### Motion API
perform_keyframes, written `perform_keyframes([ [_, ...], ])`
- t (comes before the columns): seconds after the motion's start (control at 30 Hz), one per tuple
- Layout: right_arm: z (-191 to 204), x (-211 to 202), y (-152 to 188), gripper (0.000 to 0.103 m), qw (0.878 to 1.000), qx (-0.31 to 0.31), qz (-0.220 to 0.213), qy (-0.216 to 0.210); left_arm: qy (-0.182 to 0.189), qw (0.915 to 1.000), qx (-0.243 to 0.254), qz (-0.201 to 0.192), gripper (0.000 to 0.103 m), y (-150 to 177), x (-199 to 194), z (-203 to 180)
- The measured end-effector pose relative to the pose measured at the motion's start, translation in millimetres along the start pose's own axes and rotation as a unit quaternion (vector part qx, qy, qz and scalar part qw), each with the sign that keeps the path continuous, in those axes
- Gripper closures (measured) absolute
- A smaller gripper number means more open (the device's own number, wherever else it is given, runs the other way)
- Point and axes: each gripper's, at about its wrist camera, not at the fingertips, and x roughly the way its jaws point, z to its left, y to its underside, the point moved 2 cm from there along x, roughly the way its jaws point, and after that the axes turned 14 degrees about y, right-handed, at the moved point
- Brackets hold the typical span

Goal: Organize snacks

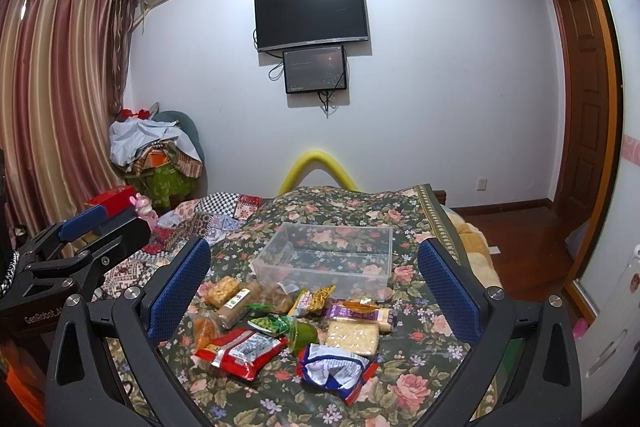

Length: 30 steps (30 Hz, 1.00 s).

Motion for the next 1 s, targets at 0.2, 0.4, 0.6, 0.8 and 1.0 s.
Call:
perform_keyframes([
  [0.2,0,0,0,0.000,1.000,0.003,0.001,-0.001,0.000,1.0000,-0.001,0.000,0.000,0,0,0],
  [0.4,1,0,0,0.000,1.000,0.005,0.003,-0.002,0.000,1.0000,-0.002,0.000,0.000,1,1,1],
  [0.6,0,4,5,0.000,1.000,0.007,0.008,-0.004,0.000,1.0000,-0.002,0.005,0.000,4,3,4],
  [0.8,0,15,15,0.000,1.000,-0.003,0.027,-0.003,-0.007,0.9996,-0.009,0.024,0.000,13,11,17],
  [1.0,-4,37,37,0.000,0.997,-0.017,0.072,0.007,-0.030,0.9975,-0.019,0.061,0.002,32,25,44],
])
